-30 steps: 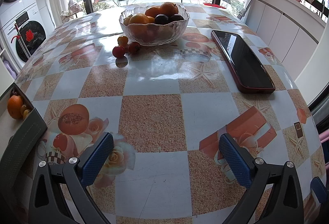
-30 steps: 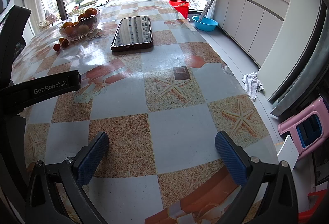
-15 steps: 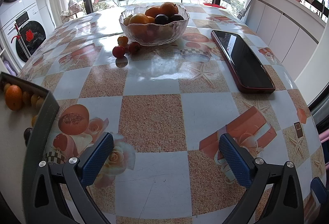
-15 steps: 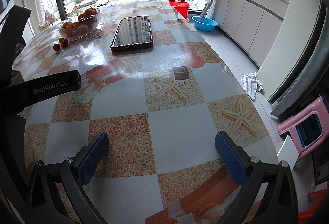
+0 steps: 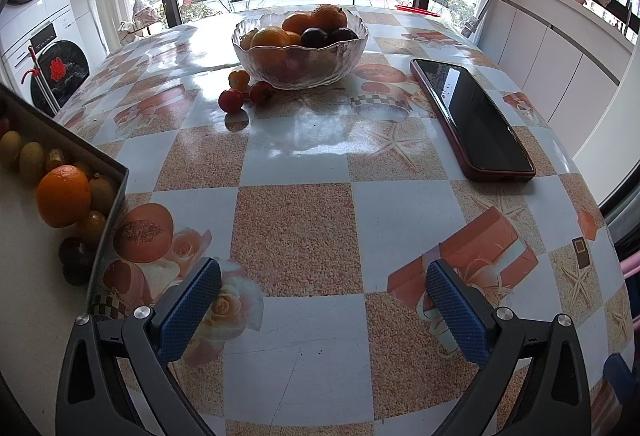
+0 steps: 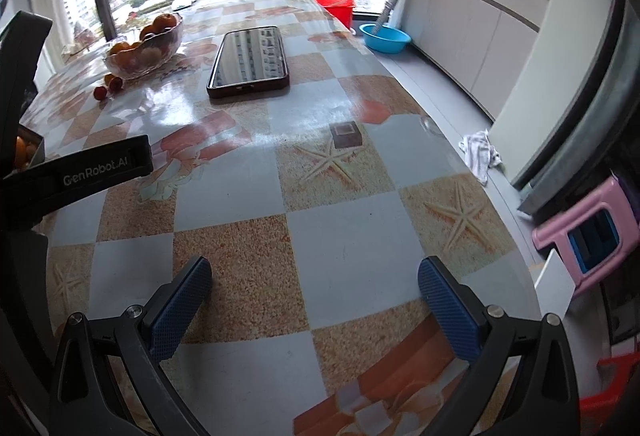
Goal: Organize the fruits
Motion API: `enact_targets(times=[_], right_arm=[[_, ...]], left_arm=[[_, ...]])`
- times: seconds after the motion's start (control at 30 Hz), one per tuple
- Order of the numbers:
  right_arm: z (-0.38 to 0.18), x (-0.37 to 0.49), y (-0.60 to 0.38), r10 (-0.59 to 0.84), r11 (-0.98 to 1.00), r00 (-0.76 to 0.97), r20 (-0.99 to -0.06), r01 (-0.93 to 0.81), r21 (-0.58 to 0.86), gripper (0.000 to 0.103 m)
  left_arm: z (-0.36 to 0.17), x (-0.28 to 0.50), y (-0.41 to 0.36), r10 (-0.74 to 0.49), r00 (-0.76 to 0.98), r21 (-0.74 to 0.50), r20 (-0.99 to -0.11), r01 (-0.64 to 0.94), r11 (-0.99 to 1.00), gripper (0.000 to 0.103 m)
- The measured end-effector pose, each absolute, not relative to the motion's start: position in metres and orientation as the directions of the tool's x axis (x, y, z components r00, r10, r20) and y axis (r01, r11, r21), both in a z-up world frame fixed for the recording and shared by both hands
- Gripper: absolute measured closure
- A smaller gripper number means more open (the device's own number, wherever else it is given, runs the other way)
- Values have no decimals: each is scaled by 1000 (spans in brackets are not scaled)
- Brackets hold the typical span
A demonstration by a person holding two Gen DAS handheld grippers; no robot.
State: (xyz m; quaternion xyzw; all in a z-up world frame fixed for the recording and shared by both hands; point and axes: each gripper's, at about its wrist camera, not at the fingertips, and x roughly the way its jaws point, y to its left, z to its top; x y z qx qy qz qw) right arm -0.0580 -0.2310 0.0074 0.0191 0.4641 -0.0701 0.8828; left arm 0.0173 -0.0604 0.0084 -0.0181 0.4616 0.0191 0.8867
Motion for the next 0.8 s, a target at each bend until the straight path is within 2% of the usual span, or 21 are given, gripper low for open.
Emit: enact_targets(times=[0.8], right_arm=[[6,-60,-228,-106,990,573,-813,141,-30,0]], left_arm=[[8,19,-60,17,573,-15,-819,-51,999,0]])
